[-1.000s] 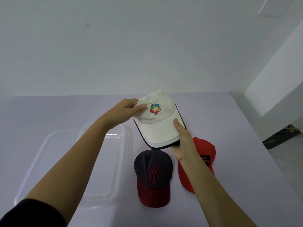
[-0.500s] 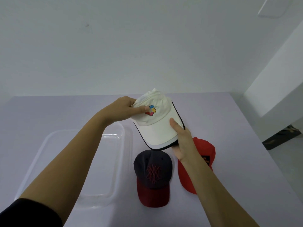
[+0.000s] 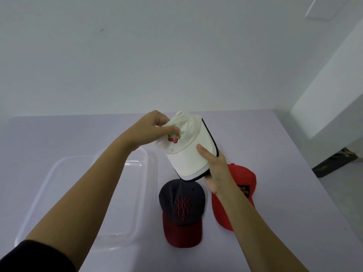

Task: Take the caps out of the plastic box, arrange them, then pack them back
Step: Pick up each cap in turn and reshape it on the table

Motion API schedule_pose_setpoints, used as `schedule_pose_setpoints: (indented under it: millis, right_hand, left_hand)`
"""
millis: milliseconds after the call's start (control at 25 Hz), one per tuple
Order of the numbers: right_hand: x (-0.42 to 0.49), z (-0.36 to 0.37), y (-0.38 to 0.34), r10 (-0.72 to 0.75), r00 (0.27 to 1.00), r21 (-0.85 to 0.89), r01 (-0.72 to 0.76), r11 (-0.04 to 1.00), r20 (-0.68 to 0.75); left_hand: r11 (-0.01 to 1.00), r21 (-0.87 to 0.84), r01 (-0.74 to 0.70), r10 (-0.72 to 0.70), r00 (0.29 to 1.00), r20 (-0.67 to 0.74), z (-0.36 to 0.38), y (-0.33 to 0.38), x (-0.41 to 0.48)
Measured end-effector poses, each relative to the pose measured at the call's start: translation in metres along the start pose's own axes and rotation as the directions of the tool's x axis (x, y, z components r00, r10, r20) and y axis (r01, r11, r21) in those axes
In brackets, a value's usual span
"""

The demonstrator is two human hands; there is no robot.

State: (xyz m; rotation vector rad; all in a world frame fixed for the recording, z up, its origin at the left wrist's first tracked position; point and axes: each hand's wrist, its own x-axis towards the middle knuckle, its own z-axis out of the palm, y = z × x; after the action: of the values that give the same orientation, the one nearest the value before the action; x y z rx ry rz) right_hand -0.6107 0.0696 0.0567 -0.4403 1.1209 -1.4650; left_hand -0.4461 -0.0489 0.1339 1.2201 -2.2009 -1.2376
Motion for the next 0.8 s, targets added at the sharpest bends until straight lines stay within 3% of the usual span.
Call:
schedule_pose_setpoints:
  millis: [120,320,480,640,800]
  right_hand:
    - [0.000,0.002,0.003,-0.034,0.999,-0.036,0.034,0.999,-0.024]
    - [0.003,0.001,0.001,-0.082,0.997,-0.093,0.082,0.992,0.000]
    - [0.004,0.004,0.004,-0.129,0.991,-0.117,0.130,0.985,0.021]
    - [0.004,0.003,0.003,-0.142,0.989,-0.141,0.146,0.979,0.035]
    - [0.002,0.005,0.000,-0.143,0.989,-0.145,0.147,0.979,0.039]
  left_hand:
    - [0.986,0.164,-0.011,0.024,0.997,-0.078,0.007,0.005,0.003]
    - [1.000,0.015,0.016,-0.015,1.000,-0.018,0.005,0.007,0.004]
    - [0.990,0.139,-0.017,0.028,0.997,-0.078,0.012,0.015,0.007]
    - [0.999,0.010,0.048,-0.049,0.996,0.070,0.004,0.017,0.007]
    - [0.999,-0.004,0.043,-0.043,0.995,0.090,0.002,0.016,0.009]
